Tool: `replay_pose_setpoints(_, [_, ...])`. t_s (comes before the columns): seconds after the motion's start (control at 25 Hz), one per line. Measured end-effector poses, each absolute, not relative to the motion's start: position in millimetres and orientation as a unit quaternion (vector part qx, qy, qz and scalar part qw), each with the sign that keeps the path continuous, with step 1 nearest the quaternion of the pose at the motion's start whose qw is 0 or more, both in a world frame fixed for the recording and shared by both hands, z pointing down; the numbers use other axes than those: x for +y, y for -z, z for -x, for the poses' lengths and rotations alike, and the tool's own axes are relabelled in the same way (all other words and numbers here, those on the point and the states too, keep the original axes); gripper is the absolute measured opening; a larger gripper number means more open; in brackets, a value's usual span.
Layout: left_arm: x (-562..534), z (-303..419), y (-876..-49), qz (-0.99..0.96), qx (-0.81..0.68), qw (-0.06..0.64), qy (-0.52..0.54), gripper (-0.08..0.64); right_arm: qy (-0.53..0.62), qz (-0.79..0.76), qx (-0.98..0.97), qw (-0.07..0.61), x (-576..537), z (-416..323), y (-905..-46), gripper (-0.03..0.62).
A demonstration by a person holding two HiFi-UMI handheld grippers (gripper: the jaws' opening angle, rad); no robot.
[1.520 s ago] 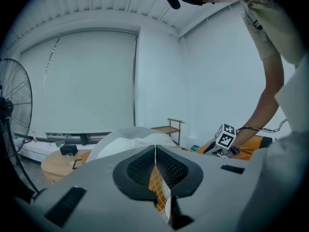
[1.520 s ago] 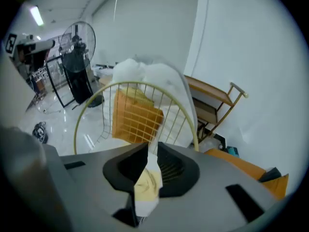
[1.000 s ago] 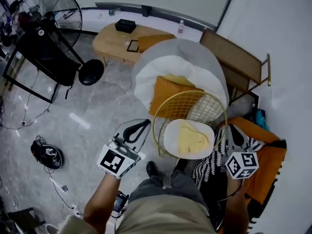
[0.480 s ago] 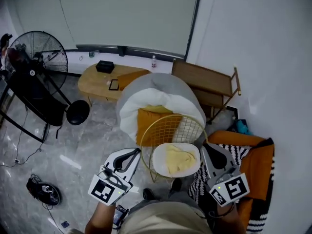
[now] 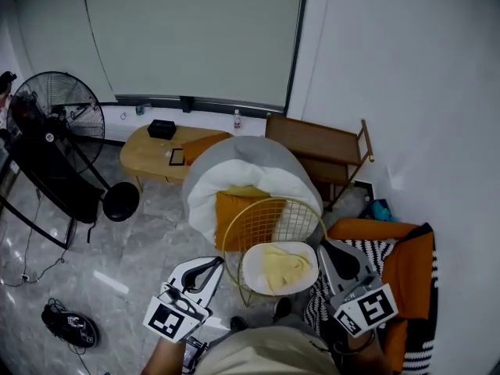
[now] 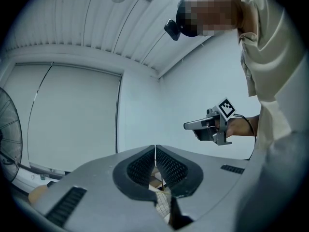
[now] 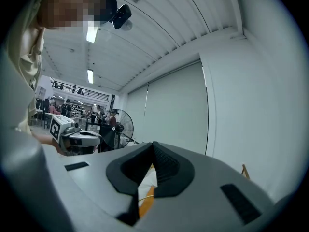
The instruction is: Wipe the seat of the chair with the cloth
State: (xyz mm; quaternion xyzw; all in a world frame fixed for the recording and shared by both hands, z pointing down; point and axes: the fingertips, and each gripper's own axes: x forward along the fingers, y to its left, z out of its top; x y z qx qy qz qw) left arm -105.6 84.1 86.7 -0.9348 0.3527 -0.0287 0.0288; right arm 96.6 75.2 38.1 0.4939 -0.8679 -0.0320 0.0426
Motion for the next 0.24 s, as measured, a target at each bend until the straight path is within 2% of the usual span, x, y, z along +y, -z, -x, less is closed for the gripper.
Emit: replay_pose_setpoints(0.24, [88.6, 112.6, -89.3, 0.935, 0.353, 0.023, 0.027, 0.020, 0.035, -0.491, -0.869, 0.044, 77.2, -87.4, -36.2, 0.021])
